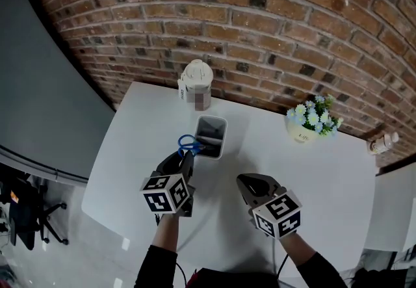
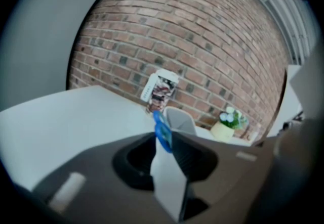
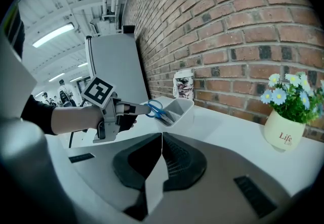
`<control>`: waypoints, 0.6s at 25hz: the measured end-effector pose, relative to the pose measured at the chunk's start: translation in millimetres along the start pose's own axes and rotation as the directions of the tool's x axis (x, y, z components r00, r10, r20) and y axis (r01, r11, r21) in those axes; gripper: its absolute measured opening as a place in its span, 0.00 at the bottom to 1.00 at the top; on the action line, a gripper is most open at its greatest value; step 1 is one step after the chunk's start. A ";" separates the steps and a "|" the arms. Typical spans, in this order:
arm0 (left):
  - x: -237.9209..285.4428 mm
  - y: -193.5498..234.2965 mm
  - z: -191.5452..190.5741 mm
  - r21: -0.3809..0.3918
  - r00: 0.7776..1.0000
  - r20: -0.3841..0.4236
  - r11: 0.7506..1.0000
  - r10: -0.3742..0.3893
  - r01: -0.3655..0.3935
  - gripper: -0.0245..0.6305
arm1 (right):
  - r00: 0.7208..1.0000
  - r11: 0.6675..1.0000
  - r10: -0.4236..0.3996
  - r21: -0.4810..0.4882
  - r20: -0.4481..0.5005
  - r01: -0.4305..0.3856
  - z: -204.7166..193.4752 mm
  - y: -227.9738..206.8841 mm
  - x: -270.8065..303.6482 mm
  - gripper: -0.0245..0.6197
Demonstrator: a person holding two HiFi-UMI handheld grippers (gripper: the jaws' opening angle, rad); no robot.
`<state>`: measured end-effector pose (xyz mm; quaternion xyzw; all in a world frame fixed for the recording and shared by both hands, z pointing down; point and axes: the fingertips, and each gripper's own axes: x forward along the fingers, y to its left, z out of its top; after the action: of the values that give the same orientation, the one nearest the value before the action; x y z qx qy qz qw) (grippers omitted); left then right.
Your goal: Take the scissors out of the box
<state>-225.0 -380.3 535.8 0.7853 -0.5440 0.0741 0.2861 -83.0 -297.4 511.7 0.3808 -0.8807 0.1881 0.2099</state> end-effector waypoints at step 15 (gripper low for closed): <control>-8.5 -32.5 16.3 0.067 0.996 0.062 0.996 -0.061 0.057 0.09 | 1.000 1.000 -0.029 0.000 0.011 0.029 1.3 0.0 -15.7 0.05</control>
<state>-202.4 -374.0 506.7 0.8119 -0.5267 0.0580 0.2450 -73.6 -288.8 502.6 0.3946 -0.8762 0.1829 0.2077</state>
